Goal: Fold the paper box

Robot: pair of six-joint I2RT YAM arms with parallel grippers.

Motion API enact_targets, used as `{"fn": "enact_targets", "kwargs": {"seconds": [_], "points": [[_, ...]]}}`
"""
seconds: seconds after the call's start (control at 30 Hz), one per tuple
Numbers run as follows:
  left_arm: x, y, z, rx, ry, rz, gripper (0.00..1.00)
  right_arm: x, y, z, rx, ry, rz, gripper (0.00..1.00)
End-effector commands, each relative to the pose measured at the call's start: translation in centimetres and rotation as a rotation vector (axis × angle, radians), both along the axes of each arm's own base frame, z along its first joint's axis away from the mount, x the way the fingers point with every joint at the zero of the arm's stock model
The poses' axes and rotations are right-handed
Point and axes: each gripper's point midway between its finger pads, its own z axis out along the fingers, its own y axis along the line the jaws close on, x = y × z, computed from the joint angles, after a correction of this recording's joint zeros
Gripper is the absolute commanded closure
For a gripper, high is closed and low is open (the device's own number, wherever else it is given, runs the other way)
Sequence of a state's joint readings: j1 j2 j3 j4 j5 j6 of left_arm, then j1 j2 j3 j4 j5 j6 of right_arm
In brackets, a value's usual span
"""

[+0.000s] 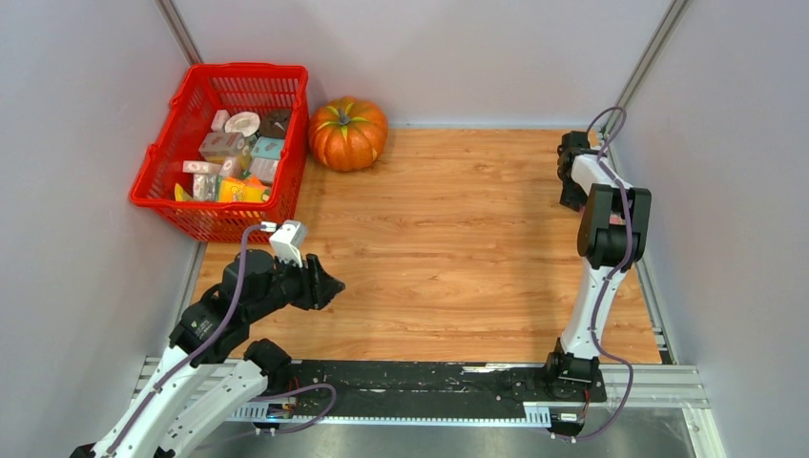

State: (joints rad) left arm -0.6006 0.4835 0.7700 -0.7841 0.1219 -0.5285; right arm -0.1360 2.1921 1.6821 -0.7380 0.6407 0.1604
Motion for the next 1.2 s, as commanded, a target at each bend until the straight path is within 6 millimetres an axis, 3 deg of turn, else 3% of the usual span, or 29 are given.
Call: {"fn": "enact_targets", "kwargs": {"seconds": [0.0,0.13,0.23,0.33,0.37,0.4,0.43,0.47,0.5,0.53,0.57,0.6,0.63,0.7,0.73,0.8,0.83,0.9,0.93,0.97,1.03,1.07,1.1,1.17], "points": [[0.1,0.0,1.6,-0.019,-0.03,0.001,0.48,0.6,-1.0,-1.0,0.027,-0.021,-0.032,0.27],[0.2,0.0,1.5,-0.019,-0.028,0.009,0.47,0.8,-0.8,-0.5,0.031,-0.023,-0.012,0.27],[0.3,-0.1,1.5,-0.024,-0.028,0.009,0.47,1.0,-0.2,1.2,0.019,-0.055,0.005,0.27],[0.4,-0.2,1.4,-0.024,-0.023,0.009,0.47,0.6,1.0,5.4,-0.014,-0.116,0.011,0.26],[0.5,-0.3,1.4,-0.026,-0.022,0.012,0.47,0.1,1.7,5.9,-0.018,-0.113,0.024,0.25],[0.6,-0.3,1.5,-0.029,-0.025,0.014,0.47,0.0,3.4,6.5,-0.014,-0.127,0.056,0.25],[0.6,-0.4,1.4,-0.029,-0.024,0.013,0.47,-0.2,4.5,8.7,-0.004,-0.18,0.075,0.23],[0.7,-0.5,1.5,-0.033,-0.026,0.012,0.46,-0.9,5.8,8.6,0.017,-0.185,0.091,0.19],[0.8,-0.5,1.5,-0.031,-0.025,0.013,0.46,-0.7,9.2,8.9,0.076,-0.208,0.165,0.18],[0.9,-0.5,1.5,-0.029,-0.027,0.015,0.46,-1.0,10.9,10.9,0.113,-0.268,0.21,0.17],[1.0,-0.5,1.5,-0.023,-0.026,0.015,0.46,-1.1,12.7,11.5,0.162,-0.306,0.242,0.16],[1.1,-0.5,1.6,-0.02,-0.027,0.018,0.45,-1.7,16.4,11.2,0.249,-0.301,0.335,0.16],[1.3,-0.6,1.7,-0.016,-0.026,0.018,0.45,-2.4,18.0,13.5,0.278,-0.362,0.389,0.15],[1.4,-0.6,2.0,-0.009,-0.03,0.014,0.45,-4.0,22.2,14.9,0.336,-0.388,0.514,0.14],[1.4,-0.6,2.4,-0.007,-0.036,0.015,0.45,-5.1,22.9,17.7,0.352,-0.458,0.553,0.13],[1.6,-0.3,3.2,-0.004,-0.055,0.027,0.44,-7.0,24.9,19.5,0.411,-0.508,0.632,0.1],[1.6,-0.1,3.5,0.005,-0.065,0.029,0.44,-8.4,25.0,22.6,0.437,-0.599,0.66,0.09],[1.8,0.3,4.8,0.008,-0.099,0.044,0.44,-10.0,25.3,25.6,0.471,-0.696,0.71,0.05],[1.9,0.7,5.1,0.031,-0.11,0.049,0.44,-11.8,24.9,28.4,0.469,-0.788,0.734,0.04],[2.0,1.0,5.7,0.039,-0.126,0.055,0.44,-12.5,24.6,29.9,0.463,-0.842,0.751,0.0],[2.1,1.5,7.7,0.059,-0.18,0.058,0.43,-15.1,23.7,34.2,0.444,-0.98,0.784,0.0],[2.5,2.1,8.6,0.075,-0.207,0.084,0.43,-16.1,23.2,35.6,0.432,-1.02,0.788,0.0],[2.4,2.4,11.1,0.059,-0.259,0.091,0.43,-16.9,22.5,37.0,0.414,-1.062,0.778,0.0],[2.6,3.0,12.9,0.099,-0.302,0.09,0.42,-19.4,21.2,40.1,0.39,-1.15,0.761,0.0]]}}
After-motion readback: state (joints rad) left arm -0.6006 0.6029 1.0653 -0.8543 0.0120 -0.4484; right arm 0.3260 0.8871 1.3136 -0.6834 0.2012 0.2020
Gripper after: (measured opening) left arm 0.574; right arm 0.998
